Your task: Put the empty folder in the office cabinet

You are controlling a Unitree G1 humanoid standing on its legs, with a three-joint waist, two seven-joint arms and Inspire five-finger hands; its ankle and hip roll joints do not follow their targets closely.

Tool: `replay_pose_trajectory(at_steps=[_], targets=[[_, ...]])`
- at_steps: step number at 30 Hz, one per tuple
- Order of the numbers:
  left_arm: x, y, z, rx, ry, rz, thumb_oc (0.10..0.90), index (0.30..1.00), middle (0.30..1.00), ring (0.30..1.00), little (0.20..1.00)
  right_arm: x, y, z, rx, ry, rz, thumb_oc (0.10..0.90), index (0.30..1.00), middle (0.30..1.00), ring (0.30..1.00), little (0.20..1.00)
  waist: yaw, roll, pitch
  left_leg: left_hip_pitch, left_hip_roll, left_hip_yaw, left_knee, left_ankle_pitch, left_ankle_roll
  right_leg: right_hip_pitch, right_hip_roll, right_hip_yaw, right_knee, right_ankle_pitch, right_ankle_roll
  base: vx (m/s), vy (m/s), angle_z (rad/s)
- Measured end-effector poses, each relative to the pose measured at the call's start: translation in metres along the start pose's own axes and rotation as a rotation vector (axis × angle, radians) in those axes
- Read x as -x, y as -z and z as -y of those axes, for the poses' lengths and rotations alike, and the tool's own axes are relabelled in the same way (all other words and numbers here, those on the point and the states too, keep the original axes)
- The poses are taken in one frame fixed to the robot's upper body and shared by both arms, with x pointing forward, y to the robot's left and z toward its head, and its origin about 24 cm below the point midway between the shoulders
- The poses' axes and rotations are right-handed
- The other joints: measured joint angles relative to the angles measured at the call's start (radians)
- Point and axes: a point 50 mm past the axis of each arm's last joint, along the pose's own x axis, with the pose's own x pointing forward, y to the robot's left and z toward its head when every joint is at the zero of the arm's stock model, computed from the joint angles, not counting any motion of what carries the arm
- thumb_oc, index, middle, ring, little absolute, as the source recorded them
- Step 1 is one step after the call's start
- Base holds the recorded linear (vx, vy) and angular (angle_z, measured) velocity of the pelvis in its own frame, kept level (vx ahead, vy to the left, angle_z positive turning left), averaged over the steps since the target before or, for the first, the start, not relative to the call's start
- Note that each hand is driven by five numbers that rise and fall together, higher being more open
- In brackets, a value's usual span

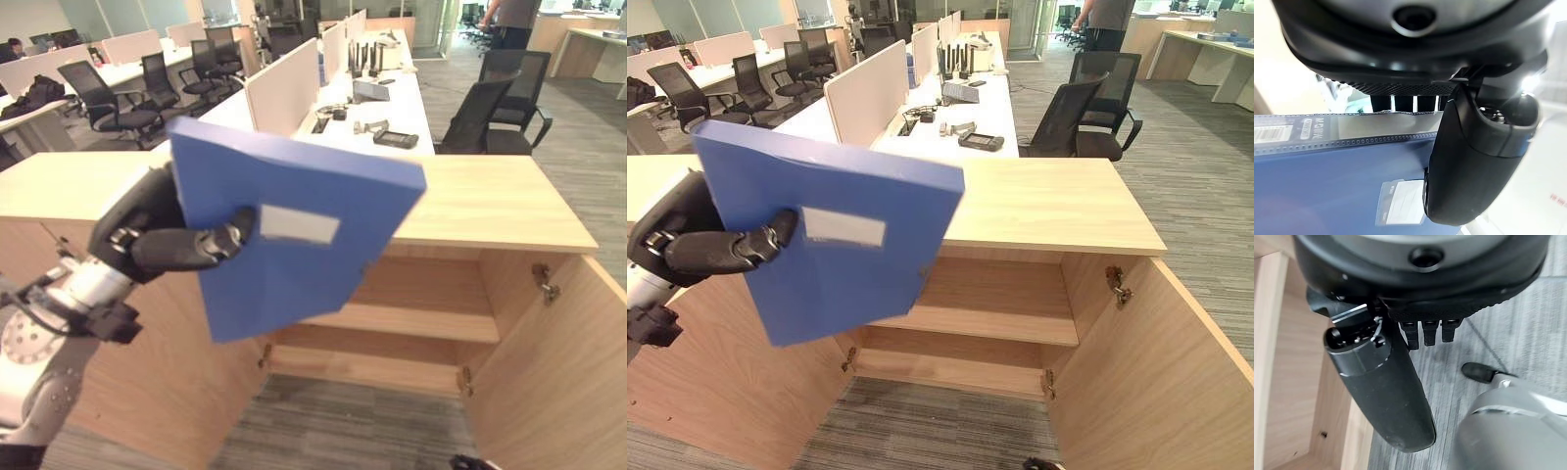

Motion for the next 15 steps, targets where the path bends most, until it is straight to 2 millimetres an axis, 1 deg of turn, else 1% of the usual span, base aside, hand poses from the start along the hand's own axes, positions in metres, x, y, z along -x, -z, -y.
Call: replay_pose_trajectory(at_steps=[2, 5, 7, 8, 9, 11, 12, 14, 15], targets=[[-0.001, 0.004, 0.004, 0.003, 0.045, -0.033, 0.400, 0.300, 0.300, 0.300, 0.300, -0.001, -0.005, -0.004, 0.026, -0.019, 0.020, 0.800, 0.900, 0.900, 0.900, 0.900, 0.001, 0.000, 0.000, 0.001, 0.000, 0.000, 0.000, 0.000, 0.000, -0.001, 0.000, 0.000, 0.000, 0.001, -0.001, 0.00, 0.000, 0.00], [-0.002, 0.013, 0.010, 0.032, 0.077, -0.072, 0.400, 0.300, 0.300, 0.300, 0.300, -0.001, -0.016, -0.007, 0.010, -0.045, 0.071, 0.800, 0.900, 0.900, 0.900, 0.900, 0.000, -0.001, 0.001, 0.002, 0.000, 0.000, 0.000, 0.000, 0.000, -0.001, 0.000, 0.000, 0.000, 0.005, -0.006, 0.00, 0.000, 0.00], [-0.002, 0.019, 0.014, 0.053, 0.090, -0.097, 0.400, 0.300, 0.300, 0.300, 0.300, 0.002, -0.038, -0.012, 0.007, -0.078, 0.170, 0.800, 0.900, 0.900, 0.900, 0.900, -0.002, -0.003, 0.004, 0.000, 0.000, 0.001, 0.000, 0.001, 0.000, -0.003, 0.001, 0.001, 0.000, 0.004, -0.005, 0.01, 0.014, -0.02], [-0.002, 0.023, 0.014, 0.064, 0.092, -0.115, 0.400, 0.300, 0.300, 0.300, 0.300, 0.007, -0.057, -0.015, -0.005, -0.108, 0.267, 0.800, 0.900, 0.900, 0.900, 0.900, -0.006, -0.003, 0.007, -0.001, 0.001, 0.002, 0.000, 0.001, -0.001, -0.005, 0.001, 0.003, 0.000, 0.003, -0.002, 0.01, 0.018, -0.04], [-0.001, 0.024, 0.014, 0.066, 0.092, -0.122, 0.400, 0.300, 0.300, 0.300, 0.300, 0.009, -0.067, -0.016, -0.014, -0.123, 0.316, 0.800, 0.900, 0.900, 0.900, 0.900, -0.011, -0.005, 0.008, 0.000, 0.001, 0.003, 0.000, 0.001, -0.001, -0.006, 0.001, 0.003, 0.000, 0.003, -0.001, 0.00, 0.000, 0.00], [0.000, 0.027, 0.013, 0.071, 0.079, -0.132, 0.400, 0.300, 0.300, 0.300, 0.300, 0.019, -0.098, -0.020, -0.051, -0.171, 0.458, 0.800, 0.900, 0.900, 0.900, 0.900, -0.025, -0.008, 0.010, -0.002, 0.001, 0.003, 0.000, 0.001, -0.001, -0.008, 0.001, 0.004, 0.000, 0.002, 0.000, 0.00, 0.000, 0.00], [0.000, 0.027, 0.012, 0.071, 0.076, -0.133, 0.400, 0.300, 0.300, 0.300, 0.300, 0.024, -0.107, -0.021, -0.056, -0.186, 0.504, 0.800, 0.900, 0.900, 0.900, 0.900, -0.026, -0.010, 0.010, -0.002, 0.001, 0.005, 0.000, 0.001, -0.001, -0.010, 0.001, 0.005, 0.000, 0.002, 0.000, 0.03, 0.034, -0.03], [0.002, 0.030, 0.010, 0.080, 0.058, -0.135, 0.400, 0.300, 0.300, 0.300, 0.300, 0.038, -0.131, -0.020, -0.051, -0.229, 0.623, 0.800, 0.900, 0.900, 0.900, 0.900, -0.026, -0.012, 0.012, -0.003, -0.001, 0.005, 0.000, -0.001, 0.000, -0.011, -0.001, 0.006, 0.000, 0.001, 0.001, 0.05, 0.039, -0.02], [0.004, 0.035, 0.006, 0.088, 0.029, -0.148, 0.400, 0.300, 0.300, 0.300, 0.300, 0.052, -0.145, -0.018, -0.038, -0.270, 0.709, 0.800, 0.900, 0.900, 0.900, 0.900, -0.028, -0.012, 0.012, -0.003, -0.002, 0.005, 0.000, -0.002, 0.001, -0.011, -0.001, 0.007, 0.000, 0.004, -0.004, 0.07, 0.042, -0.02]])
